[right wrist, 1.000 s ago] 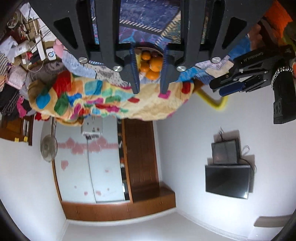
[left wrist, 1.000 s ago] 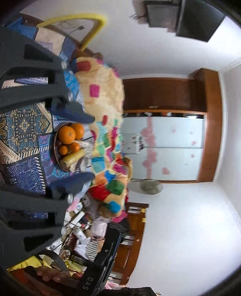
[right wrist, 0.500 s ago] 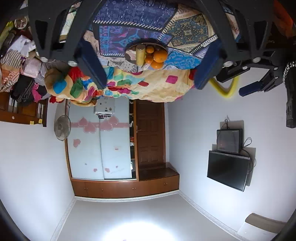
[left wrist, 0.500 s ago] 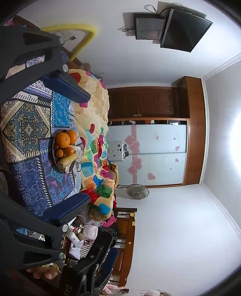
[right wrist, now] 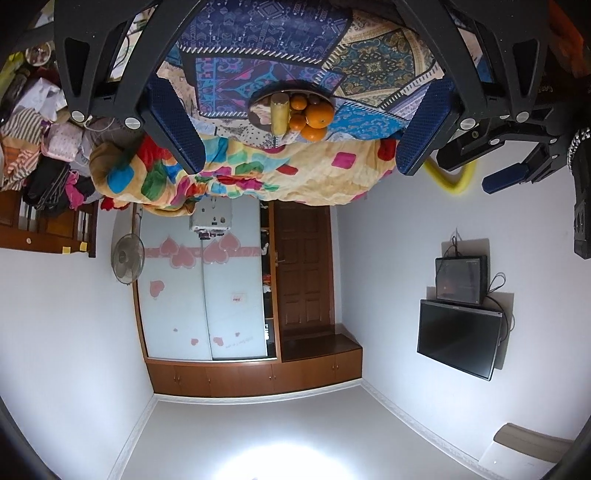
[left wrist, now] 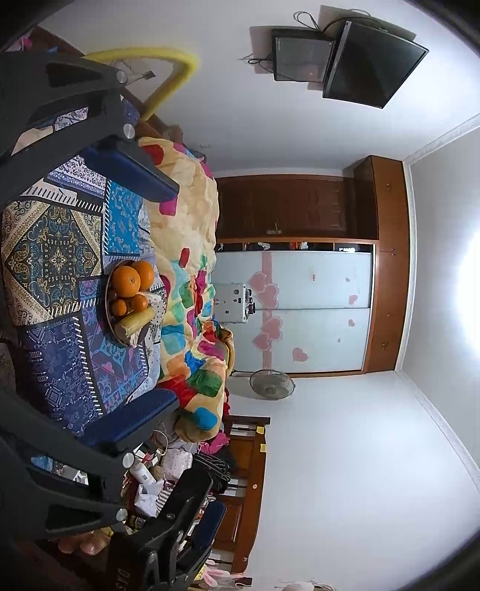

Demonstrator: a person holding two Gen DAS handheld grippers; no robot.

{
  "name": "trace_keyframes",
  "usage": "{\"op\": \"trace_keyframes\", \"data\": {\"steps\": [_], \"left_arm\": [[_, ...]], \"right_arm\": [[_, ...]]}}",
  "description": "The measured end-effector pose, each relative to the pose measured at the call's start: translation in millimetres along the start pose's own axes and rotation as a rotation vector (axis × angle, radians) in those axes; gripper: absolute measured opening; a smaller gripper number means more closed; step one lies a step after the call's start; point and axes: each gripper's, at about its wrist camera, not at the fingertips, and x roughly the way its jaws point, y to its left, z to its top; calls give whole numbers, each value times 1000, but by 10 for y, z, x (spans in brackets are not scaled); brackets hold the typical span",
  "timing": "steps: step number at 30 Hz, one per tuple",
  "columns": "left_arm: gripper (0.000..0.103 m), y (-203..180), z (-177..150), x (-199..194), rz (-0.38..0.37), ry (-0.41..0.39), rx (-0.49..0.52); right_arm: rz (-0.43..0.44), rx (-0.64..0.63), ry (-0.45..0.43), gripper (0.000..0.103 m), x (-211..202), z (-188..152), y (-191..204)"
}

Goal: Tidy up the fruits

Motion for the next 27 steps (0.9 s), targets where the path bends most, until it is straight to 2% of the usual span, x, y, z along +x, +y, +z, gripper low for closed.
{"op": "trace_keyframes", "data": {"steps": [27], "left_arm": [[103,-23,4,21,-12,1,3]], "right_arm": [[-8,1,5,103,-21,-22,-20]]}}
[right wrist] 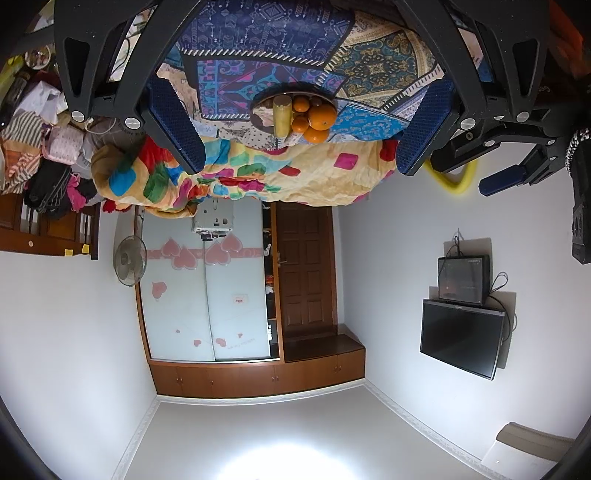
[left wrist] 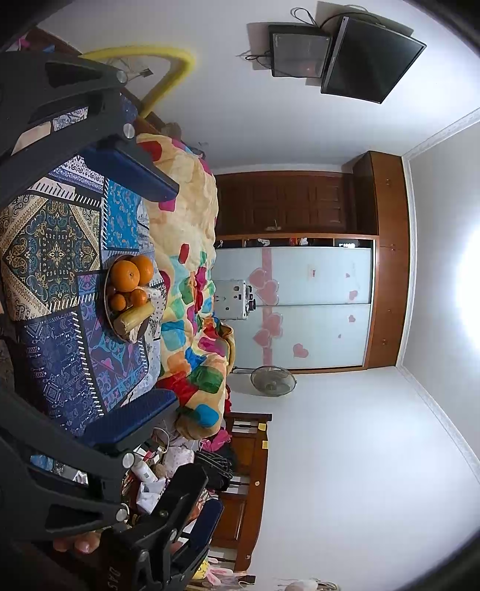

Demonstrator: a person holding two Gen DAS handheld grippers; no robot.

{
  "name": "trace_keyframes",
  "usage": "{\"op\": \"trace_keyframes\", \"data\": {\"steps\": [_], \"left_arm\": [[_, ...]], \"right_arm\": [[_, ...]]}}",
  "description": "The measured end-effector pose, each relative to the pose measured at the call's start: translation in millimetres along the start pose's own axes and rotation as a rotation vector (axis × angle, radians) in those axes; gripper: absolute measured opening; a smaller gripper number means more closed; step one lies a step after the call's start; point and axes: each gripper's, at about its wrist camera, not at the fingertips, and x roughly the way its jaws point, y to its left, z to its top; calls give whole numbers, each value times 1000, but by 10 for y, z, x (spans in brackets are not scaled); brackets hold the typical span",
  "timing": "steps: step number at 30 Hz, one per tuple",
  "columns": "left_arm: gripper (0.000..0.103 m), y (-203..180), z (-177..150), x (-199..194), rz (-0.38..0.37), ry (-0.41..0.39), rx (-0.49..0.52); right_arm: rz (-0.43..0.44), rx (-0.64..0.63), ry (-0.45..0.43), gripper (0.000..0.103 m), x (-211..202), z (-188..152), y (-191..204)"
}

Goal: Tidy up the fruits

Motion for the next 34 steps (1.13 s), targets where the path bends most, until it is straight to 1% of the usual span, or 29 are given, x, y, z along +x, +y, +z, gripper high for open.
{"op": "trace_keyframes", "data": {"steps": [19,34], "left_arm": [[103,-22,-7,26,-11,9,11],[103,13,-9,26,-21,6,-9]], "right_arm": [[-1,11,-8,103,-26,14,11],[3,10,0,103,-9,45,30]]}}
